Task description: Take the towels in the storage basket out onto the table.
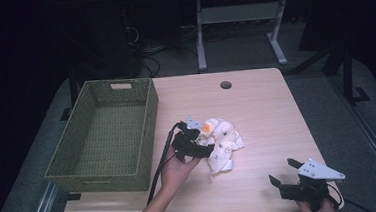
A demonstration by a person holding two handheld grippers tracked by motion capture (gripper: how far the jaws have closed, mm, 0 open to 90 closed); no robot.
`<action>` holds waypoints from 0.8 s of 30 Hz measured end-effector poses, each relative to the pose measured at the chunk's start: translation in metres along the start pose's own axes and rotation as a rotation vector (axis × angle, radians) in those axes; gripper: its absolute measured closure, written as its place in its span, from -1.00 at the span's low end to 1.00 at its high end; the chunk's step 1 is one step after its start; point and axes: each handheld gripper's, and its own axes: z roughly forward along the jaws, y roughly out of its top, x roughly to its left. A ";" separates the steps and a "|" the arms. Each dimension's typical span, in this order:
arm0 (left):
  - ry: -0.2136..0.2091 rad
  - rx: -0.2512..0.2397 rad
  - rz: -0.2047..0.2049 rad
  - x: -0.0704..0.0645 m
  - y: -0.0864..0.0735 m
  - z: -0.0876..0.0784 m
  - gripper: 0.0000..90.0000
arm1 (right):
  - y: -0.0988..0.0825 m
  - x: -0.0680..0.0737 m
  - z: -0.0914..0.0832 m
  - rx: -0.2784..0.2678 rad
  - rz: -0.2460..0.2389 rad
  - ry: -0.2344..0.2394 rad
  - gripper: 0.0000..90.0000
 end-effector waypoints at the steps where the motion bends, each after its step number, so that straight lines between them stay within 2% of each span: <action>1: -0.001 0.003 0.002 0.000 -0.001 -0.001 -0.41 | 0.000 0.000 0.000 0.000 0.000 0.000 -0.70; 5: 0.003 0.008 0.026 -0.002 -0.006 -0.003 -0.41 | 0.000 -0.001 0.000 0.000 0.002 -0.001 -0.70; 7: -0.001 0.001 0.022 -0.003 -0.009 -0.004 -0.41 | 0.000 -0.001 0.000 0.001 0.001 -0.001 -0.70; 8: 0.004 0.001 0.035 -0.003 -0.010 -0.004 -0.41 | 0.000 -0.001 0.000 0.001 0.000 -0.002 -0.70; 18: -0.005 0.001 0.025 -0.004 -0.022 -0.008 -0.41 | -0.001 -0.001 0.000 0.002 -0.003 -0.003 -0.70; 21: -0.005 0.000 0.040 -0.006 -0.025 -0.010 -0.41 | -0.001 -0.001 0.000 0.004 -0.004 -0.003 -0.70; 24: 0.011 -0.022 0.051 -0.008 -0.028 -0.013 -0.41 | -0.001 -0.001 0.000 0.004 -0.004 -0.003 -0.70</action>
